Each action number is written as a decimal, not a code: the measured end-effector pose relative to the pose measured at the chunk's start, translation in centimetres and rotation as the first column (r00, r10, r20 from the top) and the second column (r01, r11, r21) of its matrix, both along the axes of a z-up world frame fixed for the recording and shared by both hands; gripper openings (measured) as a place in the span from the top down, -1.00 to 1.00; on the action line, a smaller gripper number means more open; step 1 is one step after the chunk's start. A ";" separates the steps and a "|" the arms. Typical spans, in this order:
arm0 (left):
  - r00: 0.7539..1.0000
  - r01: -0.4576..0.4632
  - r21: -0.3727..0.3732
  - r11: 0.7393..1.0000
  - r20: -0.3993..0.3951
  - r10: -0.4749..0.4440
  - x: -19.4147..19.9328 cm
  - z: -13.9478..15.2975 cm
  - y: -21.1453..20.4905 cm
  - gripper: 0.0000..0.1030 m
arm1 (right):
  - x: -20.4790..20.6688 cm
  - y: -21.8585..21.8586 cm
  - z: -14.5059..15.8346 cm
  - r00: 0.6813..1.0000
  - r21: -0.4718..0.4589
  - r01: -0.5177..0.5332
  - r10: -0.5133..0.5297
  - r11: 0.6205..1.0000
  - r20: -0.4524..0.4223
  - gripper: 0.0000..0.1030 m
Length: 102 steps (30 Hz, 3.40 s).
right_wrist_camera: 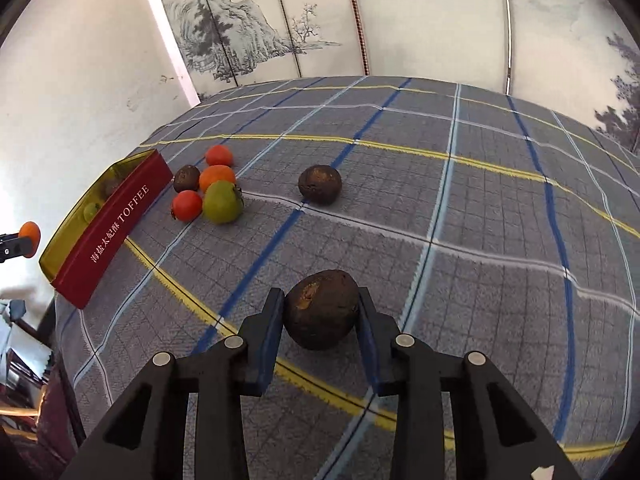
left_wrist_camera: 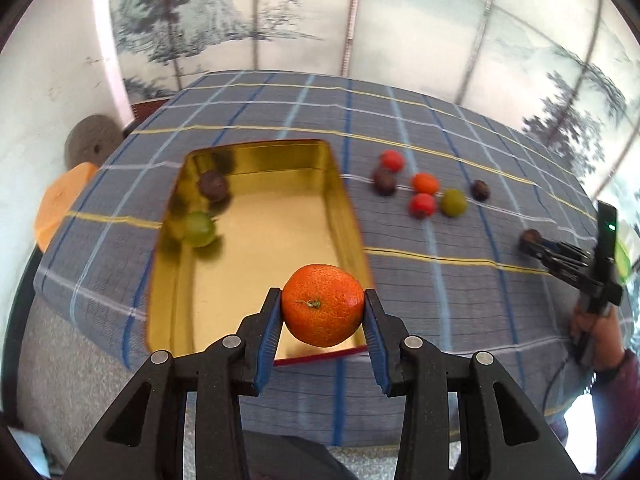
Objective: Organize fruits
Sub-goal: 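Place the mandarin in the tin with the left gripper while the right gripper grasps a brown fruit, then carry the brown fruit into the tin and open the right gripper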
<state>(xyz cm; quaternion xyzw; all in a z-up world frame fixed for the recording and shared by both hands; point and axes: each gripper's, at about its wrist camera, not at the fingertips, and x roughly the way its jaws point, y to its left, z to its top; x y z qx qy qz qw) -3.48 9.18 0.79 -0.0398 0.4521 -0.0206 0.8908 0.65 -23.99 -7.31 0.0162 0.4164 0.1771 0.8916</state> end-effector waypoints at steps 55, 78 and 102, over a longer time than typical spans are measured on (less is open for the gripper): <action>0.989 -0.134 0.229 0.964 0.091 0.116 1.0 -3.3 4.9 -0.11 | 0.3 -0.4 -0.4 0.999 -0.010 0.037 -0.038 0.999 -0.023 0.35; 0.976 -0.180 0.367 0.913 0.182 0.119 -3.7 -2.3 1.9 -0.33 | -2.7 1.0 -0.3 0.999 -0.015 0.012 -0.013 1.000 -0.031 0.35; 0.971 -0.201 0.313 0.928 0.191 0.145 -6.3 -2.8 3.8 -0.38 | -6.5 14.6 7.3 0.959 0.000 -0.273 0.272 0.962 0.078 0.35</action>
